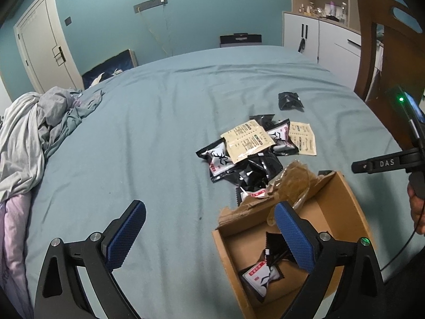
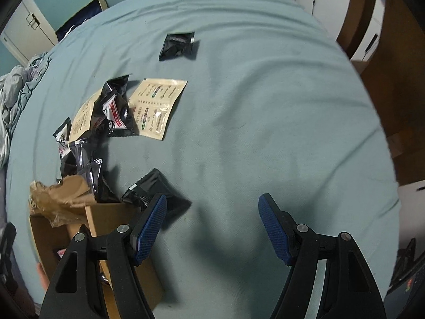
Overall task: Organize snacks
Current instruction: 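Grasp another white deer-print packet with the left tool while the right tool grasps a black packet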
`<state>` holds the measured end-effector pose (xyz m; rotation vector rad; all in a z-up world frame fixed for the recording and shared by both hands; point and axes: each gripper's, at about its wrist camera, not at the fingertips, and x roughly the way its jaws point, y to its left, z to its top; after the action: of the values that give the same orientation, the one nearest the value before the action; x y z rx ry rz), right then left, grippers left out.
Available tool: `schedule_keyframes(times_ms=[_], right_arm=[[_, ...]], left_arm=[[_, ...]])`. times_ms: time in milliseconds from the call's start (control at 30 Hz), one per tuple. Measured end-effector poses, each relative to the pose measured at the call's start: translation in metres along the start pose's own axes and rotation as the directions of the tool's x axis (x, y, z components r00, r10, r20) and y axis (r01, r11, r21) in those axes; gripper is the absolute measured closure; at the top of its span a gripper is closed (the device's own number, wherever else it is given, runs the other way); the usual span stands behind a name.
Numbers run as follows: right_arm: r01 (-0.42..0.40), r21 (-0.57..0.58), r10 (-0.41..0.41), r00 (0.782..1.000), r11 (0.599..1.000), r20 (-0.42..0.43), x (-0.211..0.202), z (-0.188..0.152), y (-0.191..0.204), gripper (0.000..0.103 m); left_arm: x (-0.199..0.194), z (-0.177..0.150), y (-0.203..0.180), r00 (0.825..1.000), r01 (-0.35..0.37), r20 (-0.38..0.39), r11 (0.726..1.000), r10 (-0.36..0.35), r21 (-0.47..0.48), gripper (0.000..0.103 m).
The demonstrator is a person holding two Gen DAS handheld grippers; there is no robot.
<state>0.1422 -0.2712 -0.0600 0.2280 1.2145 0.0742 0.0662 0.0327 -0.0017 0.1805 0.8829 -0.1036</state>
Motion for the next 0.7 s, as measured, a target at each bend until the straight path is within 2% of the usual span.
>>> schedule_keyframes(times_ms=[200,367,467,533,567,600,633,667,700], right_arm=[[-0.110,0.016,0.111,0.988,0.994,-0.109,0.038,0.009,0.007,0.032],[-0.235,0.090,0.247,0.956,0.968,-0.156,0.059,0.020,0.005,0.032],[-0.267,0.147,0.293,0.935,0.952,-0.200,0.077,0.023,0.001,0.032],[-0.270,0.153,0.298,0.932,0.951,-0.207,0.080,0.025,0.000,0.032],[-0.270,0.143,0.295,0.933,0.952,-0.207,0.080,0.025,0.000,0.041],[-0.269,0.140,0.294,0.934,0.953,-0.204,0.079,0.025,0.000,0.058],[-0.277,0.143,0.303,0.929,0.950,-0.214,0.081,0.025,-0.001,0.068],[-0.289,0.151,0.318,0.919,0.945,-0.234,0.085,0.024,-0.001,0.075],[-0.293,0.161,0.325,0.916,0.942,-0.233,0.086,0.022,0.002,0.075]], left_arm=[[0.006,0.004,0.008,1.000,0.008,-0.016,1.000,-0.009,-0.025,0.004],[0.014,0.006,0.014,0.999,0.020,-0.033,0.998,-0.021,-0.057,0.004],[0.019,0.007,0.017,0.998,0.028,-0.048,0.997,-0.031,-0.074,0.004],[0.020,0.008,0.018,0.998,0.026,-0.050,0.997,-0.030,-0.079,0.004],[0.020,0.008,0.018,0.999,0.022,-0.047,0.997,-0.026,-0.078,0.004],[0.020,0.009,0.018,0.999,0.015,-0.044,0.997,-0.019,-0.078,0.004],[0.021,0.010,0.019,0.999,0.007,-0.040,0.997,-0.010,-0.079,0.004],[0.021,0.010,0.020,0.999,0.002,-0.039,0.997,-0.005,-0.080,0.004],[0.023,0.011,0.021,0.999,-0.005,-0.039,0.996,0.001,-0.083,0.004]])
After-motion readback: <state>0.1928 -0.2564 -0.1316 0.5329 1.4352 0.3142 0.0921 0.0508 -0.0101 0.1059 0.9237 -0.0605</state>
